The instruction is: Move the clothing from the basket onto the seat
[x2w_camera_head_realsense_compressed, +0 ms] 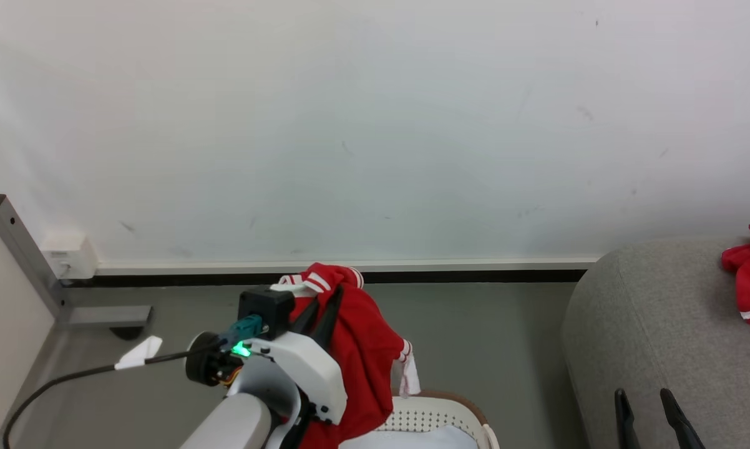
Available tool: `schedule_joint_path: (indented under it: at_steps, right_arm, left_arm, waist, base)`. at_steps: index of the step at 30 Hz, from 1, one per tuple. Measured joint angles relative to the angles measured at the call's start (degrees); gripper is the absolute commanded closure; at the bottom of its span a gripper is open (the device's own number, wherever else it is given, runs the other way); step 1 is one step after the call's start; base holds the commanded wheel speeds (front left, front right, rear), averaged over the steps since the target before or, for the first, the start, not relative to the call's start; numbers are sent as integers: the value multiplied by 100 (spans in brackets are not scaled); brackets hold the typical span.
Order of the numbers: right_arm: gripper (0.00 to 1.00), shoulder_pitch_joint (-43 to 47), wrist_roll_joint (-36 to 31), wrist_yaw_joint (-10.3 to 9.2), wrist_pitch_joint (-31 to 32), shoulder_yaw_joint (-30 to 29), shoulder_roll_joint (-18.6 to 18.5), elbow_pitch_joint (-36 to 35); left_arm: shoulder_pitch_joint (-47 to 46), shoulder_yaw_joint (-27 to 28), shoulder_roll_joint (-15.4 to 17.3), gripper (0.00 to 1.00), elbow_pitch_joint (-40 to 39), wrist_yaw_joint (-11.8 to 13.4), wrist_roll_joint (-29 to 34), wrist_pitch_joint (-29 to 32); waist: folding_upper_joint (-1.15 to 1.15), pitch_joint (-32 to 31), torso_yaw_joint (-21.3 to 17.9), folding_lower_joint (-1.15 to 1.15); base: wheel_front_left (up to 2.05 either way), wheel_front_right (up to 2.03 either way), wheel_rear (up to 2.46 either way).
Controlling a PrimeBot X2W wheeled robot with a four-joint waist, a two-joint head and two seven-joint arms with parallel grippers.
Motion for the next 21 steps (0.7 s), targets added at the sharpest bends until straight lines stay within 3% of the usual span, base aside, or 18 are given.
schedule_joint_path:
  at_steps: [7,16,21]
  right_arm:
    - [0,-6,-114,-1,23,419,-27,-164]
    - [0,-788,162,-1,644,2081,-831,-554]
    - [0,-1347,411,0,881,2799,-1018,-347]
  left_arm:
    - [59,-75,58,100,-406,40,0,151]
    - [52,-357,-15,100,-775,-5,20,325]
    - [46,-603,-157,100,-917,-118,57,393]
  waist:
    - [0,19,65,0]
    - [0,94,85,1]
    - [0,101,132,1]
  base:
    - [0,0,0]
    - [0,0,0]
    - [0,0,0]
